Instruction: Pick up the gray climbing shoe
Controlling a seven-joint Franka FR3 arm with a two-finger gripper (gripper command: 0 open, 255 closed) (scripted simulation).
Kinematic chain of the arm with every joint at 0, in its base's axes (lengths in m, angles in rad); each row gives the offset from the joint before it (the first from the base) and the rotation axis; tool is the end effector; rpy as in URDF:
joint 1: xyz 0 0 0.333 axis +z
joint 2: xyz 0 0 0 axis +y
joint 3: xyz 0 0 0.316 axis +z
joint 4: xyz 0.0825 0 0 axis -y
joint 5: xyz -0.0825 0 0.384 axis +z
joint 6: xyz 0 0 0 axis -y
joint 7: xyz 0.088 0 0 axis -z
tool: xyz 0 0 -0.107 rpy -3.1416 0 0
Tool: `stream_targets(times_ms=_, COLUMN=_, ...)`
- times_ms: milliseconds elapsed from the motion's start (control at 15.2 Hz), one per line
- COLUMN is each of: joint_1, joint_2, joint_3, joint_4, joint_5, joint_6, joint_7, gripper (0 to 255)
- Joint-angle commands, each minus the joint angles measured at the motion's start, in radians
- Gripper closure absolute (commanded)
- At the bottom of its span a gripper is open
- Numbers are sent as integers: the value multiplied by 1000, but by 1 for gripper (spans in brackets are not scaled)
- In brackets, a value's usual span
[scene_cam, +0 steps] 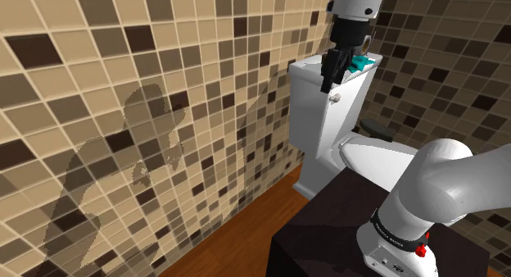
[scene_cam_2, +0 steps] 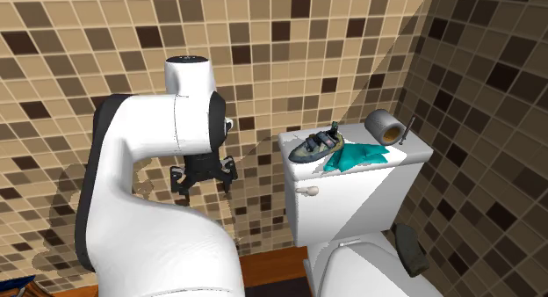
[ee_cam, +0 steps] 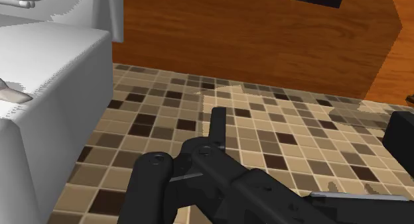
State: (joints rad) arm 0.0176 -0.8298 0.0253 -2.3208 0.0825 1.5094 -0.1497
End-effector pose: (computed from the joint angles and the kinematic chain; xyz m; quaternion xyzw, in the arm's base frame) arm 0.2880 0.0245 0.6148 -0.9949 -0.0950 -0.0109 0.0312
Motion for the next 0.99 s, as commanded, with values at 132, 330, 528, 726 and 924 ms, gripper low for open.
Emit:
stream_targets(times_ms=132, joint_1=-19, joint_2=39, joint_3=-32, joint_4=28, joint_5=-22, joint_6=20, joint_7=-20, gripper=0)
stream_targets(times_ms=330, joint_1=-45, joint_2=101, joint_3=-80, joint_4=77, joint_5=-49, joint_6=49, joint_7=-49, gripper=0)
stream_targets(times_ms=528, joint_1=-67, joint_2=166, joint_3=-127, joint_4=133, joint_5=-70, joint_6=74, joint_7=-78, gripper=0)
stream_targets(times_ms=726, joint_1=-86, joint_2=234, joint_3=-174, joint_4=195, joint_5=-84, joint_6=95, joint_7=-107, gripper=0)
stream_targets(times_ms=924, joint_1=-102, joint_2=304, joint_3=-221, joint_4=265, joint_5=-91, joint_6=112, joint_7=-136, gripper=0)
